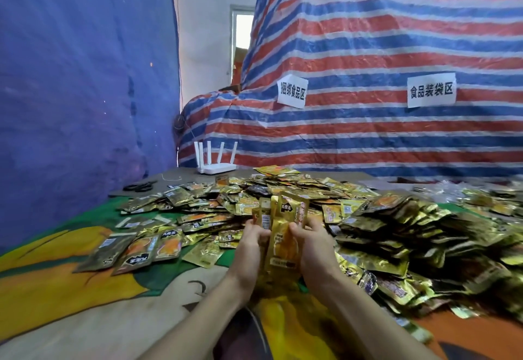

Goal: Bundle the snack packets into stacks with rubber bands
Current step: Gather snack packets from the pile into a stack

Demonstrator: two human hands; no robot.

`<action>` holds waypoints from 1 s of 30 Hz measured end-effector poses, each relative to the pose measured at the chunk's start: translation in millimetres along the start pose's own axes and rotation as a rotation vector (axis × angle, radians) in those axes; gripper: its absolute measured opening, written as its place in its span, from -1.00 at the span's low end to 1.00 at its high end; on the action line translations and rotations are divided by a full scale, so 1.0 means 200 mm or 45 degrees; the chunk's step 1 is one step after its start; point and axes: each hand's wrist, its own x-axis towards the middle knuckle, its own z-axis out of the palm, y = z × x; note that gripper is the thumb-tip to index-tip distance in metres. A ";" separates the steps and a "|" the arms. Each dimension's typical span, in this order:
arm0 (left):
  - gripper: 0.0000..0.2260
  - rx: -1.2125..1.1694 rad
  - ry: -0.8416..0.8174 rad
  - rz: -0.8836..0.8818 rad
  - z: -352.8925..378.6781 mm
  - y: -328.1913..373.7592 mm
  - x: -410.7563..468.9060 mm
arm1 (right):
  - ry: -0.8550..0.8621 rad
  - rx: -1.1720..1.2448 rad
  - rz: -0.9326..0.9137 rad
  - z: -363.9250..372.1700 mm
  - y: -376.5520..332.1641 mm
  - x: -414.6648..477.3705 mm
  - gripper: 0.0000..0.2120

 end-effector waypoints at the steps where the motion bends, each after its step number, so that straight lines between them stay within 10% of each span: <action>1: -0.64 0.013 -0.055 0.020 0.00 0.01 -0.01 | -0.031 0.021 -0.001 0.00 0.01 0.00 -0.84; 6: -0.54 0.413 -0.071 0.177 -0.01 0.02 -0.02 | -0.112 0.088 -0.086 0.00 0.02 -0.01 -0.51; 14: -0.53 0.574 -0.077 0.374 0.00 0.02 -0.03 | -0.101 0.140 -0.179 0.02 -0.03 -0.03 -0.74; 17: -0.56 0.681 -0.176 0.421 0.02 0.01 -0.04 | -0.086 0.083 -0.137 0.01 -0.05 -0.04 -0.54; 30: -0.44 0.273 -0.260 0.402 0.10 -0.03 -0.05 | -0.002 -0.554 -0.439 0.05 -0.13 -0.13 -0.72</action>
